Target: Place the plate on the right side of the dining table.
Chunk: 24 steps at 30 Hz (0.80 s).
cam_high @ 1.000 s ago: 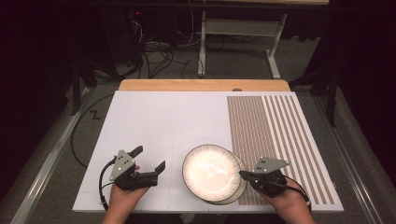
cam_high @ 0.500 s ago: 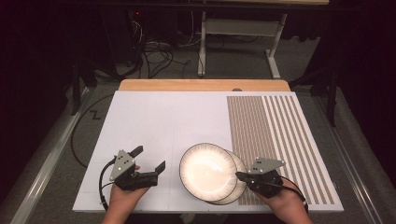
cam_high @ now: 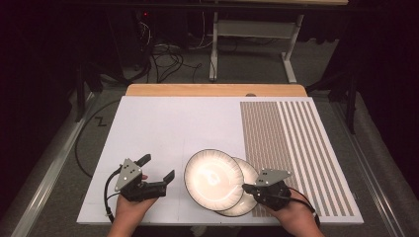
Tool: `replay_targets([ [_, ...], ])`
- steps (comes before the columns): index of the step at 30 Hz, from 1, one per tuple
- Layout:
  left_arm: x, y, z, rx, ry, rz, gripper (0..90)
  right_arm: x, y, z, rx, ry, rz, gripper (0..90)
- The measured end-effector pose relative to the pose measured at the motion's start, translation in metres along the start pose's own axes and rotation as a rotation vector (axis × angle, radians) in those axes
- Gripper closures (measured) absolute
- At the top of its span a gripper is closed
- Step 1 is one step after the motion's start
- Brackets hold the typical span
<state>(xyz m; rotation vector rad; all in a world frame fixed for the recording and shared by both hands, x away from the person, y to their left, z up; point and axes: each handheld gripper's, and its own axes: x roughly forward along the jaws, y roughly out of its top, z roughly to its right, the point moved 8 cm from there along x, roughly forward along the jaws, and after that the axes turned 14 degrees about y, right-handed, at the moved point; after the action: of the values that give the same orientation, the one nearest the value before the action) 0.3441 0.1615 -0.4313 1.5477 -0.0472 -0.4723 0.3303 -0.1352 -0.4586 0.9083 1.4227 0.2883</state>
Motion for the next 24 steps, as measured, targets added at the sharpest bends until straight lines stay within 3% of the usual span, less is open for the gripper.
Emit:
replay_targets([
  [12,-0.0007,-0.0009,-0.0003,-0.02,-0.005,-0.022,3.5,0.0015,0.0002,0.0001,0.002,0.001,0.007,90.0],
  [21,0.0058,-0.006,0.0042,-0.042,-0.032,-0.105,3.5,0.0016,-0.0014,0.0014,0.014,0.003,0.007,90.0],
  [24,0.0063,-0.0044,0.0042,-0.078,-0.047,-0.132,3.9,0.0019,-0.0018,0.0019,0.013,0.002,0.009,90.0],
])
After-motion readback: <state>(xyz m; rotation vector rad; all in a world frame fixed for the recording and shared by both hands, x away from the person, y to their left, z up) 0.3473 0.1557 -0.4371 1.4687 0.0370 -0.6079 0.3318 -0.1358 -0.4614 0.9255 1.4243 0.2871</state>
